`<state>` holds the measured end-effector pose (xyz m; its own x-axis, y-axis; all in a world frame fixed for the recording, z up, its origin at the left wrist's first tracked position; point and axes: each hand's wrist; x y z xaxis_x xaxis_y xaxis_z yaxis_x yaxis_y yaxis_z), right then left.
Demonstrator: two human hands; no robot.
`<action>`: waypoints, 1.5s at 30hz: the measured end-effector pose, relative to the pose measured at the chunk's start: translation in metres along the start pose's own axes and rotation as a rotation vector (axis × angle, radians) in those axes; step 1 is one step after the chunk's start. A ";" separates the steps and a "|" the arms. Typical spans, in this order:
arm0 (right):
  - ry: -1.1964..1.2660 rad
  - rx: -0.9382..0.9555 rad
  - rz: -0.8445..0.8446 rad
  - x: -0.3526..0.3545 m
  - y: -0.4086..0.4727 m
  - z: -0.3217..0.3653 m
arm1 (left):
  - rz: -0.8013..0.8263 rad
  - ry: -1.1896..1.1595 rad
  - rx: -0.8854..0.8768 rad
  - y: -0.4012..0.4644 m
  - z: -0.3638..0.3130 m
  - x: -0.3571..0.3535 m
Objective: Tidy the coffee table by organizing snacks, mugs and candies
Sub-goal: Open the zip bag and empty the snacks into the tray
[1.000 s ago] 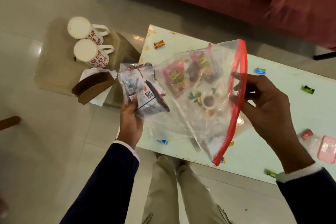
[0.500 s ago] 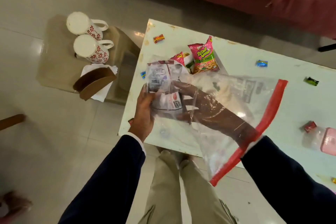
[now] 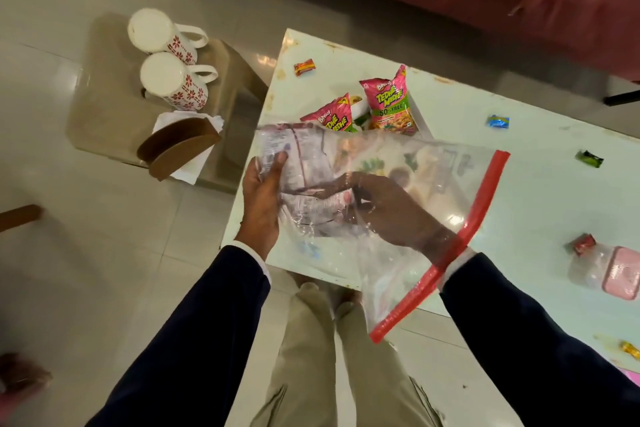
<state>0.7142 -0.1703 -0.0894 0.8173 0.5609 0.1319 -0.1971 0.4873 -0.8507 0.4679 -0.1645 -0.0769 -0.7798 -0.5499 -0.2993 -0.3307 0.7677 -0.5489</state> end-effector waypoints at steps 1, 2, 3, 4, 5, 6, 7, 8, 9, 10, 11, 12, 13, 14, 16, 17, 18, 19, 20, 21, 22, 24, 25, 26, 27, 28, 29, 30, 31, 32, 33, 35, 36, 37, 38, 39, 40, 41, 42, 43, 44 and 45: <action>0.087 -0.099 -0.026 0.002 0.000 0.003 | -0.059 0.005 -0.009 0.001 -0.002 0.003; 0.170 -0.124 -0.018 0.004 -0.011 0.010 | -0.117 0.015 -0.021 0.003 -0.004 0.008; 0.232 -0.102 0.026 0.008 -0.021 0.018 | -0.163 0.020 -0.040 0.004 -0.006 0.013; 0.296 -0.035 0.002 0.014 -0.027 0.024 | -0.184 0.021 -0.065 0.005 -0.009 0.020; 0.342 0.050 -0.028 0.018 -0.036 0.037 | -0.181 0.008 -0.089 0.006 -0.011 0.029; 0.385 0.108 -0.051 0.024 -0.044 0.046 | -0.166 -0.022 -0.110 0.007 -0.014 0.037; 0.439 0.148 -0.059 0.031 -0.047 0.050 | -0.156 -0.051 -0.130 0.007 -0.018 0.046; 0.504 0.171 -0.081 0.036 -0.049 0.050 | -0.149 -0.072 -0.150 0.008 -0.022 0.054; 0.593 0.162 -0.092 0.042 -0.048 0.046 | -0.158 -0.086 -0.166 0.009 -0.025 0.061; 0.690 0.140 -0.101 0.049 -0.047 0.038 | -0.182 -0.110 -0.167 0.009 -0.027 0.067; 0.785 0.115 -0.126 0.055 -0.043 0.029 | -0.220 -0.129 -0.160 0.010 -0.030 0.074; 0.839 0.093 -0.177 0.061 -0.039 0.023 | -0.256 -0.146 -0.160 0.011 -0.033 0.079; 0.834 0.073 -0.241 0.066 -0.035 0.017 | -0.291 -0.158 -0.174 0.010 -0.036 0.083; 0.768 0.049 -0.309 0.070 -0.029 0.012 | -0.322 -0.170 -0.191 0.010 -0.040 0.087; 0.525 -0.016 -0.389 0.071 -0.014 0.006 | -0.350 -0.183 -0.207 0.012 -0.047 0.094; 0.402 -0.058 -0.398 0.069 -0.002 0.004 | -0.348 -0.191 -0.204 0.013 -0.050 0.096; 0.294 -0.101 -0.404 0.066 0.010 0.006 | -0.334 -0.208 -0.195 0.014 -0.053 0.097; 0.205 -0.135 -0.403 0.062 0.023 0.009 | -0.310 -0.226 -0.181 0.016 -0.056 0.097; 0.127 -0.162 -0.393 0.058 0.035 0.015 | -0.277 -0.246 -0.153 0.017 -0.060 0.096; 0.048 -0.177 -0.375 0.055 0.047 0.021 | -0.235 -0.280 -0.115 0.019 -0.062 0.096; -0.032 -0.175 -0.353 0.052 0.057 0.027 | -0.192 -0.333 -0.073 0.020 -0.064 0.096; -0.200 -0.115 -0.320 0.049 0.073 0.038 | -0.123 -0.434 -0.011 0.021 -0.066 0.097; -0.251 -0.074 -0.311 0.047 0.079 0.044 | -0.075 -0.486 0.006 0.020 -0.066 0.098; -0.252 -0.046 -0.302 0.045 0.084 0.049 | -0.022 -0.535 0.022 0.019 -0.067 0.100; -0.220 -0.037 -0.300 0.043 0.087 0.054 | 0.039 -0.612 0.064 0.018 -0.068 0.100; -0.170 -0.043 -0.305 0.040 0.090 0.059 | 0.090 -0.674 0.115 0.011 -0.069 0.100; -0.108 -0.061 -0.311 0.038 0.091 0.063 | 0.112 -0.641 0.114 0.005 -0.073 0.099; -0.035 -0.087 -0.316 0.036 0.091 0.066 | 0.095 -0.593 0.093 0.002 -0.076 0.098; 0.039 -0.113 -0.322 0.033 0.091 0.067 | 0.068 -0.538 0.057 0.002 -0.077 0.096; 0.113 -0.135 -0.338 0.031 0.089 0.067 | 0.090 -0.549 0.012 0.005 -0.071 0.097; 0.179 -0.153 -0.373 0.029 0.086 0.064 | 0.065 -0.547 0.032 0.006 -0.068 0.101; 0.270 -0.162 -0.477 0.023 0.076 0.058 | 0.031 -0.448 -0.010 0.004 -0.062 0.105; 0.304 -0.158 -0.528 0.019 0.070 0.056 | 0.012 -0.429 -0.007 0.004 -0.059 0.104; 0.347 -0.149 -0.570 0.015 0.062 0.055 | -0.015 -0.428 0.002 0.005 -0.055 0.104; 0.404 -0.130 -0.581 0.011 0.053 0.054 | -0.035 -0.438 0.020 0.007 -0.051 0.104; 0.475 -0.091 -0.547 0.008 0.042 0.053 | -0.052 -0.437 0.034 0.008 -0.049 0.104; 0.569 -0.044 -0.463 0.006 0.029 0.052 | -0.058 -0.419 0.044 0.009 -0.048 0.103; 0.695 0.006 -0.333 0.004 0.016 0.050 | -0.059 -0.390 0.058 0.011 -0.046 0.102; 0.832 0.051 -0.183 0.005 0.003 0.048 | -0.049 -0.366 0.079 0.013 -0.043 0.101; 0.934 0.085 -0.047 0.006 -0.008 0.046 | -0.032 -0.343 0.099 0.015 -0.039 0.100; 0.998 0.105 0.059 0.006 -0.018 0.045 | -0.013 -0.332 0.111 0.015 -0.037 0.097; 1.042 0.114 0.135 0.007 -0.026 0.044 | -0.002 -0.323 0.116 0.016 -0.035 0.094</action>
<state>0.7016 -0.1497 -0.0436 0.8349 -0.2106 -0.5085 -0.3268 0.5537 -0.7659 0.3711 -0.1925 -0.0866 -0.5646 -0.6413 -0.5195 -0.2548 0.7341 -0.6294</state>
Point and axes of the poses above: each hand's wrist, its own y-axis towards the middle knuckle, its own x-axis out of the back of the hand, z = x × y, and after that the axes turned 13 degrees about -x, right-handed
